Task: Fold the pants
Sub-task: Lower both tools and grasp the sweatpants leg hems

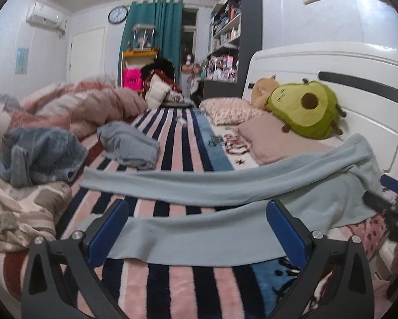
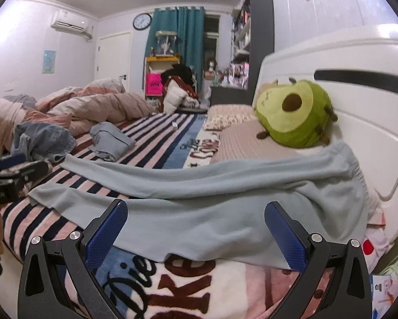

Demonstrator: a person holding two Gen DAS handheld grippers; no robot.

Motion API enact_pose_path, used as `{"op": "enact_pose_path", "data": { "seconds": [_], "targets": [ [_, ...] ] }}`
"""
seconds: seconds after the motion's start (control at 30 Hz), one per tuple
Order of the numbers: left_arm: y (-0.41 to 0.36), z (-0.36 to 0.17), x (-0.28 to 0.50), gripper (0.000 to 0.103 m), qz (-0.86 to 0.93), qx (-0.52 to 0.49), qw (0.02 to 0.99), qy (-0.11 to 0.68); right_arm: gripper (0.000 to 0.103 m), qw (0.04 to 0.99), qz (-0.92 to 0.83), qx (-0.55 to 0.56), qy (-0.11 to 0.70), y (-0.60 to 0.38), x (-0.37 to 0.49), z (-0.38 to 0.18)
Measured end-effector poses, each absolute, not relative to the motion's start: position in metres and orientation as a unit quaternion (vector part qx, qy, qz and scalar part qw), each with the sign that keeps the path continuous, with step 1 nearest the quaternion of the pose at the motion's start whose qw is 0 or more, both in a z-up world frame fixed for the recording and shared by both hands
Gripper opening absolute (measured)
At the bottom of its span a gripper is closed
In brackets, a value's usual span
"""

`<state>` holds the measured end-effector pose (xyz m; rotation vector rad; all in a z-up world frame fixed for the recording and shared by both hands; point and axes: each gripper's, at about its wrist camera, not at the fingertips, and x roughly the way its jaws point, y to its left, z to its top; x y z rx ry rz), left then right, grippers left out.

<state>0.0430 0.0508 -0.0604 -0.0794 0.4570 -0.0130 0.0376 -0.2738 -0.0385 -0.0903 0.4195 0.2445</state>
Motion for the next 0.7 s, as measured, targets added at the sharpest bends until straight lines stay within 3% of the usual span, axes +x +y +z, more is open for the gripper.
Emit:
{"op": "enact_pose_path", "data": {
  "seconds": [0.07, 0.7],
  "targets": [
    [0.06, -0.071, 0.058, 0.102, -0.005, -0.048, 0.969, 0.242, 0.098, 0.967, 0.119, -0.042, 0.22, -0.283, 0.048, -0.041],
    [0.14, -0.168, 0.128, 0.102, 0.014, -0.11, 0.918, 0.38, 0.096, 0.924, 0.148, -0.078, 0.344, -0.263, 0.099, -0.073]
  ]
}}
